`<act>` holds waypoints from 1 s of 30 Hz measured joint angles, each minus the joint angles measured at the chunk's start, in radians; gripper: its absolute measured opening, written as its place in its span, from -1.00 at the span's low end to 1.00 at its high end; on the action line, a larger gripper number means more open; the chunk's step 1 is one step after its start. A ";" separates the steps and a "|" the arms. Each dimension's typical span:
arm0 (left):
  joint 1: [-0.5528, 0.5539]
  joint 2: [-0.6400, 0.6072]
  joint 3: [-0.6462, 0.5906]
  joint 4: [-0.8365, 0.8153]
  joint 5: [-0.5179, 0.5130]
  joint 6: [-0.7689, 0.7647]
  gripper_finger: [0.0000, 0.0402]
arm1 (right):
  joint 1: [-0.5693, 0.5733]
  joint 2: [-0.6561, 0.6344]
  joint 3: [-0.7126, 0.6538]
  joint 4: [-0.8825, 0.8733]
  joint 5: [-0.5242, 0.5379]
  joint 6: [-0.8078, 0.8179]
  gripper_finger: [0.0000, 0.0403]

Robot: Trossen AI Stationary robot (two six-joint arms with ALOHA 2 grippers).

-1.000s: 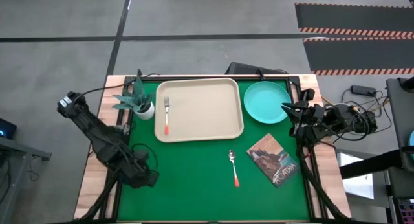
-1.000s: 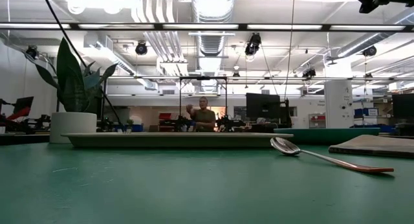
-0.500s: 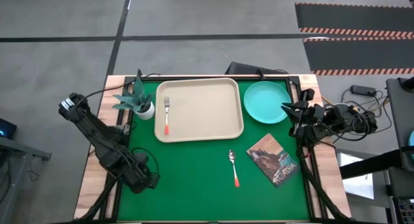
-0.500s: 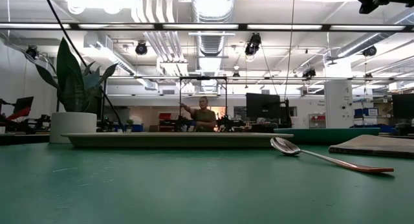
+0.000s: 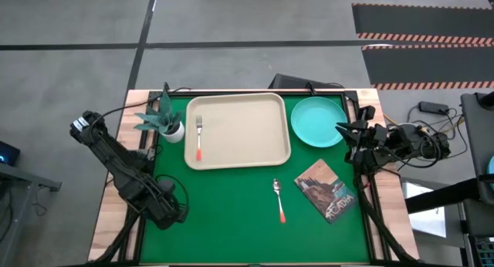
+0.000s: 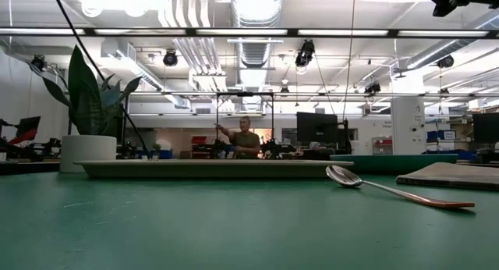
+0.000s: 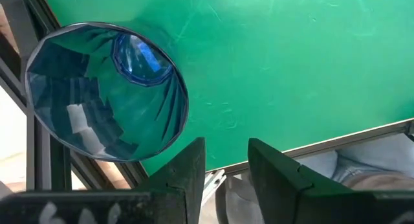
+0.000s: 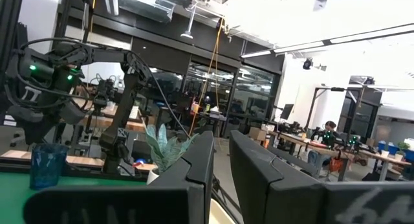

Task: Pick and place plate/cup/fork/spoon on tray
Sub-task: Put the blue cup on the white tray

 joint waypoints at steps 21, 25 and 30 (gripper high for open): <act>-0.001 0.000 0.000 -0.002 -0.032 0.040 -0.43 | 0.000 0.000 0.000 0.000 0.000 0.016 -0.79; -0.001 0.000 0.000 -0.003 -0.032 0.048 -0.29 | 0.000 0.000 0.000 0.000 0.000 0.016 -0.79; -0.019 0.000 0.000 -0.014 0.004 0.080 -0.12 | 0.000 0.000 0.000 0.000 0.000 0.027 -0.79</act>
